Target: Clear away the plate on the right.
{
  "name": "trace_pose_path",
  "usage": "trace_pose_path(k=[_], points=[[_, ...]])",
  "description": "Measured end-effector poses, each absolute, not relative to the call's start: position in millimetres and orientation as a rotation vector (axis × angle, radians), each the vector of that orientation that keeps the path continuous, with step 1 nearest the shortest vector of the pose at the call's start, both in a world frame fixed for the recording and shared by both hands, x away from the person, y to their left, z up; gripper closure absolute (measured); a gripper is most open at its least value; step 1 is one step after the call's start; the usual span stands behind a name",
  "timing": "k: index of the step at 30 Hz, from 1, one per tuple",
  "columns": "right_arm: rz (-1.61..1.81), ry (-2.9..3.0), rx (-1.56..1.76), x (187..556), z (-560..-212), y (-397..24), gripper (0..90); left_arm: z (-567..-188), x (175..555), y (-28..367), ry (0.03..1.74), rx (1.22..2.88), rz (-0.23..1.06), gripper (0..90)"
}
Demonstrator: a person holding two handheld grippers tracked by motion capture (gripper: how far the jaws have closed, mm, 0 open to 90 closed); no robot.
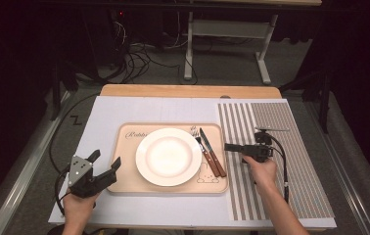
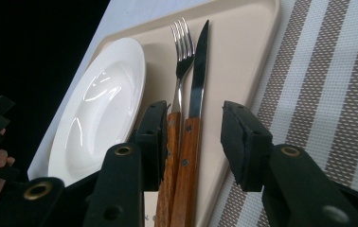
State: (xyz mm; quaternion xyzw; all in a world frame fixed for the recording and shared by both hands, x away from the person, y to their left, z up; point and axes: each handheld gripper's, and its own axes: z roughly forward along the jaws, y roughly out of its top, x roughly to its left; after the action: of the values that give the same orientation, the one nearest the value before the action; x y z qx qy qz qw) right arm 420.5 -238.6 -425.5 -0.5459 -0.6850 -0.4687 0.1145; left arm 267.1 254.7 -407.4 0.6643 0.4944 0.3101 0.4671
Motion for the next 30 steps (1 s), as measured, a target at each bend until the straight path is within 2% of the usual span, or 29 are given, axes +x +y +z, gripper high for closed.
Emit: trace_pose_path(k=[30], points=[[-1.41,-1.98,-1.648,408,-426,-272,61.4,-408,268,255,1.217,1.626,0.761,25.8]])
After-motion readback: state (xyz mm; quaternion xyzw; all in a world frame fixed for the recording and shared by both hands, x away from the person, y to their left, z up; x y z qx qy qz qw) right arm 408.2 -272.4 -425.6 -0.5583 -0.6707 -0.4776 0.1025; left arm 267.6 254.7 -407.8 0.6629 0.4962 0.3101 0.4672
